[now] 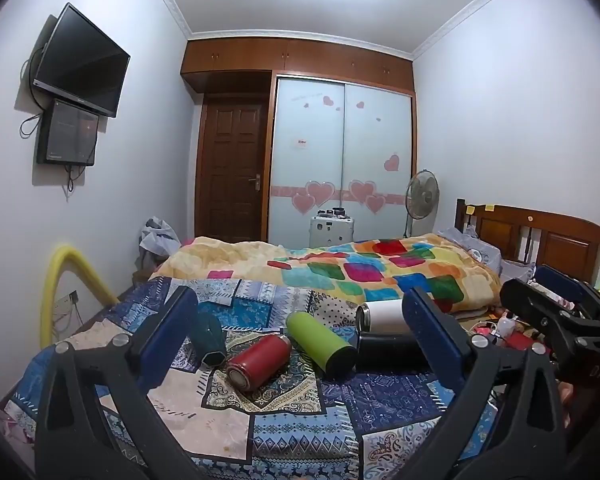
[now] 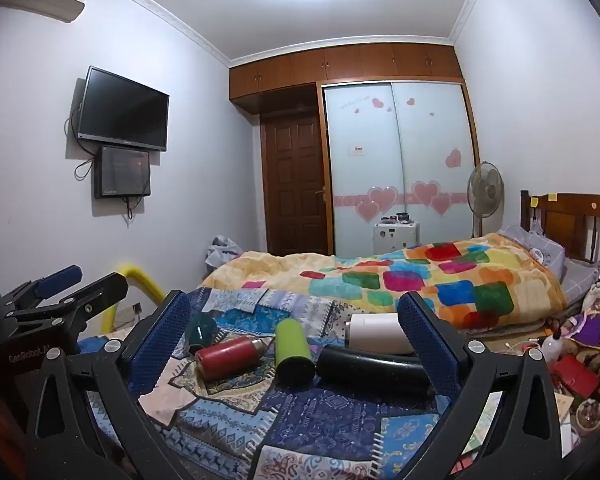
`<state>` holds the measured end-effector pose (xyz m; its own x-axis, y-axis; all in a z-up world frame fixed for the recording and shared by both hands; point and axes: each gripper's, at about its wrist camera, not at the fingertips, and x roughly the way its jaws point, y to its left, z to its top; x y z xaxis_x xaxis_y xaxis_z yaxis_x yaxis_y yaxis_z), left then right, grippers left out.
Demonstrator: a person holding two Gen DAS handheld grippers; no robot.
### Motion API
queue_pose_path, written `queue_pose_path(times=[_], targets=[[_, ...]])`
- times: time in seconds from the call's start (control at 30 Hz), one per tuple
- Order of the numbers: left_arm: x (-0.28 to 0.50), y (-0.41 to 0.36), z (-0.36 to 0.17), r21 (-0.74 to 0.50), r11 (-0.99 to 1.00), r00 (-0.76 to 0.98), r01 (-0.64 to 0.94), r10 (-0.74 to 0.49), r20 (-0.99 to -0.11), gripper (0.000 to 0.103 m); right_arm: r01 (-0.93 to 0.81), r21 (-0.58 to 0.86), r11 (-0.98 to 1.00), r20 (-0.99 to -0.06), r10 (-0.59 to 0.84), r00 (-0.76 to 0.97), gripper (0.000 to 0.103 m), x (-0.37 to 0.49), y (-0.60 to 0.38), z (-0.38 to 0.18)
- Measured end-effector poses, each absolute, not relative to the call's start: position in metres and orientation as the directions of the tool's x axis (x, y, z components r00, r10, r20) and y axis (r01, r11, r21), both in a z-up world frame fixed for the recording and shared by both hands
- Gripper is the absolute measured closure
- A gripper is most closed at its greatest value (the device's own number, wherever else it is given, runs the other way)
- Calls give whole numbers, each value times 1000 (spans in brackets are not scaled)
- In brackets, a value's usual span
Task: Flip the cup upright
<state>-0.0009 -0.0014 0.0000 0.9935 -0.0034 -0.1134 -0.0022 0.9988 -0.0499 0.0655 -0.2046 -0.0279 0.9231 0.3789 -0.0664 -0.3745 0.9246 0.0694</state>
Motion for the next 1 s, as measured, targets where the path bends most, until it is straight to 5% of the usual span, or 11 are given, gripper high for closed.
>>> queue_pose_path(times=[1.0], targets=[[-1,0,2,-52,999,993,10,-16,-115,0,-373,81,924,-80,379,922,0,67,-203,-28]])
